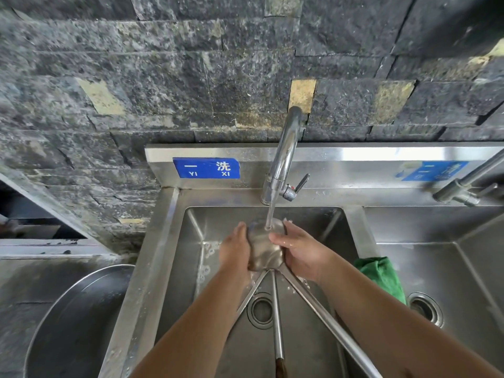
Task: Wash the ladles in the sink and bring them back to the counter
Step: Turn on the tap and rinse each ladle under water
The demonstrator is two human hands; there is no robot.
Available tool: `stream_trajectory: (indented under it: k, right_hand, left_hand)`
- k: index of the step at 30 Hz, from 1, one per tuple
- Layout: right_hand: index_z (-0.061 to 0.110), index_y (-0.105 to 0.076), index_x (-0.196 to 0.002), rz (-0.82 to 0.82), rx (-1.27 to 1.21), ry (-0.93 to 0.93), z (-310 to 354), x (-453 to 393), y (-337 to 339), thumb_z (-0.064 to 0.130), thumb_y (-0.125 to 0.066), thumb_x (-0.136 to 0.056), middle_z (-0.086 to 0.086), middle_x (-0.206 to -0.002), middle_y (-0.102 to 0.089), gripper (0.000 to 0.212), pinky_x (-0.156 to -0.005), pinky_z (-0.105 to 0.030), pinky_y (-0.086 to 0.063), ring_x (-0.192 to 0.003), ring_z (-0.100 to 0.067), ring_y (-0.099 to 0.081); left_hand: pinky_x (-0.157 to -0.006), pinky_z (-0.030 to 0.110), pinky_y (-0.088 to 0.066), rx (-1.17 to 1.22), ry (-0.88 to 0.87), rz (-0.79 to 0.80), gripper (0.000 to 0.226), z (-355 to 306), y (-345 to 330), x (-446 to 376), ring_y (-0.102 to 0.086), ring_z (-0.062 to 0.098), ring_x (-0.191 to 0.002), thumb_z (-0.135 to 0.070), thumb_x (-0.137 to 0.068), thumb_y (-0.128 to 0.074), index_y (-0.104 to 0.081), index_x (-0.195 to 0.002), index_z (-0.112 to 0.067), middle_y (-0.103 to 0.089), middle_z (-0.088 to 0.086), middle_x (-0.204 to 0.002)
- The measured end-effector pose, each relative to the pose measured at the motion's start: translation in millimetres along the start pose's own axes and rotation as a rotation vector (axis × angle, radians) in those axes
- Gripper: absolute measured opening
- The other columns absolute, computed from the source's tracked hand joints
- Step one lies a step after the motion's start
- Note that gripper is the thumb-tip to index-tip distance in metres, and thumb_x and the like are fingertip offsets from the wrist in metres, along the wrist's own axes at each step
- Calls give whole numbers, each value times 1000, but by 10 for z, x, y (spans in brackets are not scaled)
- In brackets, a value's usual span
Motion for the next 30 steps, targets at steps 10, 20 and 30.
stream_trajectory:
  k: [10, 20, 30]
  right_hand:
    - [12, -50, -131, -206, 9, -246, -306, 191, 276, 43, -51, -98, -19, -103, -63, 45, -51, -30, -49, -69, -29, -65]
    - [13, -49, -108, -222, 239, -400, -549, 575, 313, 21, -47, -102, -1, -63, -49, 10, -40, -20, -32, -45, -10, -32]
    - [-2, -60, -93, -446, -4, -259, -633, 513, 682, 4, -53, -94, -14, -64, -56, 9, -48, -29, -46, -50, -22, -55]
  left_hand:
    - [-47, 39, -55, 330, 257, 128, 35, 92, -183, -91, -71, 29, -56, -44, -96, -56, -69, -98, -11, -73, 13, -82]
    - [-55, 37, -56, 157, 70, 81, 39, 215, -299, -105, -64, 25, -60, -44, -95, -56, -66, -104, -8, -68, 11, -83]
    - [-59, 30, -53, -93, 124, 403, 23, 835, -619, 739, -63, 18, -71, -31, -101, -48, -68, -103, -22, -68, 7, -81]
Point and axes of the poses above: each hand's wrist, its own x-axis away from the middle knuckle, its own y-axis out of the back of the hand, z = x × y, the point moved 6 cm from there along -x, towards the middle knuckle
